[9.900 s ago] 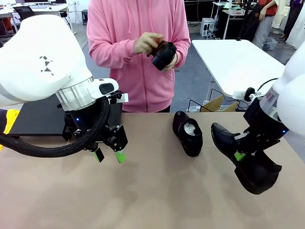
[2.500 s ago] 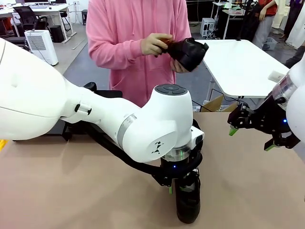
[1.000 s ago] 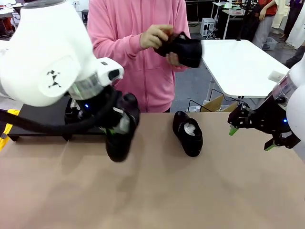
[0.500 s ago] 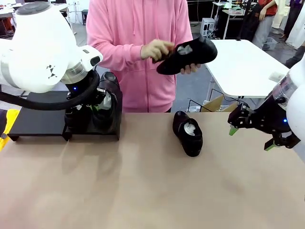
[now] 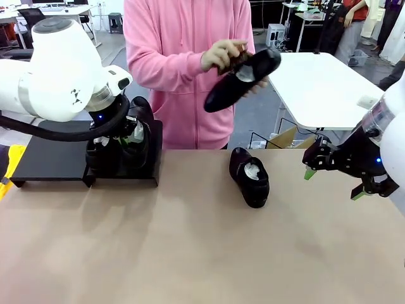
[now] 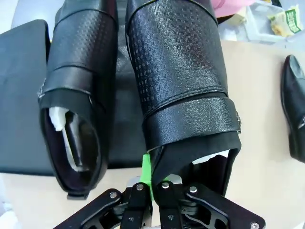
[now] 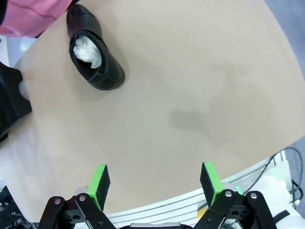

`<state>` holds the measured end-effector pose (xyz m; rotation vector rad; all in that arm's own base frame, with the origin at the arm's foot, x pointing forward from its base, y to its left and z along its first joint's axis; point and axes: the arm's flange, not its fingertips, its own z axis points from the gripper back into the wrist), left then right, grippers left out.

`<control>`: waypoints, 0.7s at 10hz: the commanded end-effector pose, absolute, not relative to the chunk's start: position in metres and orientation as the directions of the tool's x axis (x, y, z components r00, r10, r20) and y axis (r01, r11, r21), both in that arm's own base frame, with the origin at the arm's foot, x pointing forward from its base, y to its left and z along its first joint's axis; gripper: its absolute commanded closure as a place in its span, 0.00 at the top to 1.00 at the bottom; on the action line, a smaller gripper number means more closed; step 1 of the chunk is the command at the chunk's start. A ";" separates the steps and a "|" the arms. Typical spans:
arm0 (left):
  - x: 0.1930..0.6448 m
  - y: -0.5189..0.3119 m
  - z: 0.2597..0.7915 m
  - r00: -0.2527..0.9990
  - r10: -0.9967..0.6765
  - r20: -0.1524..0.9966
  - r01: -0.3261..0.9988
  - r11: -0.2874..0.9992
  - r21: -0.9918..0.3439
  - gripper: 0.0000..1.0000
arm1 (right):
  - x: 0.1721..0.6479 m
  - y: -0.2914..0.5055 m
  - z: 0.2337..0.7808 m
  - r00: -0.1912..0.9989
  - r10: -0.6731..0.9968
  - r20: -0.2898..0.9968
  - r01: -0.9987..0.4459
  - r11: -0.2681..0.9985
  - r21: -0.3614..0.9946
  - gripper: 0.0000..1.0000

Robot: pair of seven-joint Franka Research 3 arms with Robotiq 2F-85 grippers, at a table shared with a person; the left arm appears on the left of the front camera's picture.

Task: Organize the shoes by placing them on the stand.
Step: Place the Shoe from the middle of the table onto the Shoes Stand.

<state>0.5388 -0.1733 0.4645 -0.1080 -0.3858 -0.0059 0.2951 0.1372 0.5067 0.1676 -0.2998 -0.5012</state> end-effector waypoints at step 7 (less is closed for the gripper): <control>0.576 -0.167 0.445 0.931 -0.003 0.365 0.028 0.998 -0.062 0.00 | 0.299 0.137 0.507 0.839 -0.487 0.242 0.431 0.867 0.250 1.00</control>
